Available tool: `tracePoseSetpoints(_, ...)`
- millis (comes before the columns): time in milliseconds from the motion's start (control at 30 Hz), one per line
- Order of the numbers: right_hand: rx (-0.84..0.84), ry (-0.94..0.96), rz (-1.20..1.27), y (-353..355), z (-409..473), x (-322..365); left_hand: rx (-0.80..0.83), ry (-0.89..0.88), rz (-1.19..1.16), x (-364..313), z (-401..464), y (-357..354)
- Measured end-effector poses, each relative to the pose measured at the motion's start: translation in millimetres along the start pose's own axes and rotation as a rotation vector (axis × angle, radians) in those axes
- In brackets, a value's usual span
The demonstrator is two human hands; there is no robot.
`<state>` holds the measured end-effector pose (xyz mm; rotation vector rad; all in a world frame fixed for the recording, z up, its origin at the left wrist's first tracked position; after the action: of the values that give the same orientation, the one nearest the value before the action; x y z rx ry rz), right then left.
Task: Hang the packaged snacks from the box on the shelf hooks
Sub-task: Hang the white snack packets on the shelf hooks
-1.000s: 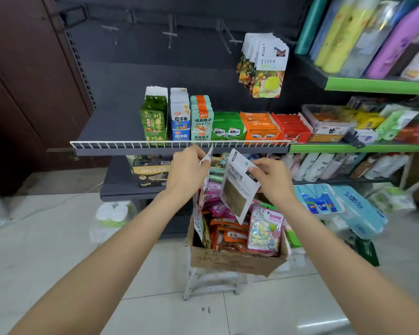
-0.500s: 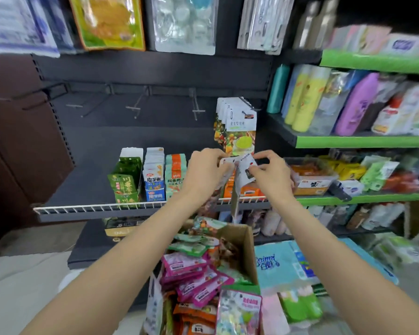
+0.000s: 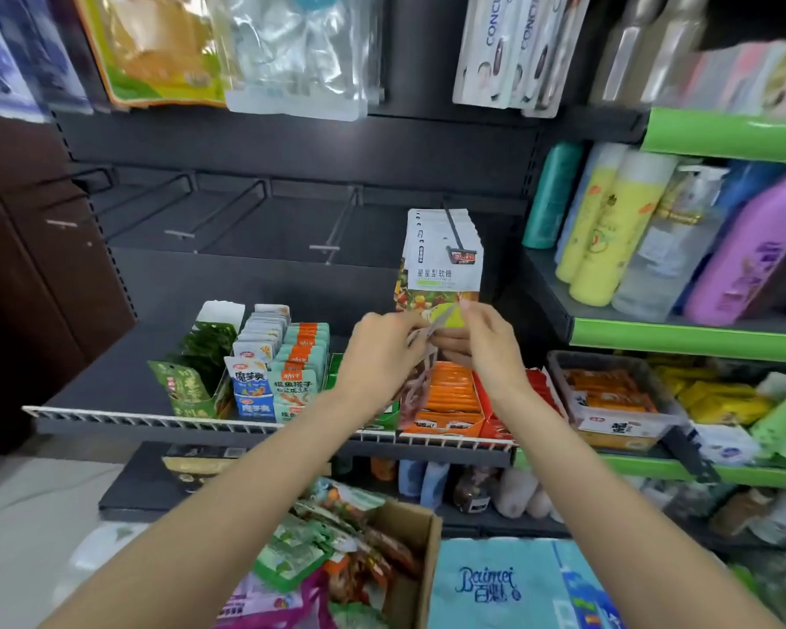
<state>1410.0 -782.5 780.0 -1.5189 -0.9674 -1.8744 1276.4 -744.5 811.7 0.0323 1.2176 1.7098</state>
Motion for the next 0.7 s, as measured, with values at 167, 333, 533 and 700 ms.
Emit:
tracePoseSetpoints(167,-0.055,0.053,-0.144,17.0,30.4,-16.6,-0.138,0.283,-0.286,25.3,26.9,8.4)
tracePoseSetpoints(333,-0.095,-0.014,-0.006,24.7,57.0,-29.3,-0.098,0.381,-0.329,38.9,43.2,1.3)
tracePoseSetpoints(533,-0.141,0.127,-0.079,32.7,75.1,-14.0,-0.246,0.442,-0.19,56.5,51.9,15.6)
tracePoseSetpoints(700,-0.122,0.234,-0.097,34.8,75.8,-11.5,-0.291,0.413,-0.173,50.8,56.1,18.8)
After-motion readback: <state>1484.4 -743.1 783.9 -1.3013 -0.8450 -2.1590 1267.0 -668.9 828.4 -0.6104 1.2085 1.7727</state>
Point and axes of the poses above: each hand's wrist, its own z-axis towards the middle knuckle, its own y-axis out of the back of the hand, x = y × z, the point moved 4 cm from there along z, towards the middle knuckle, and after that the axes turned 1 degree about -z, right-handed, at the moved point
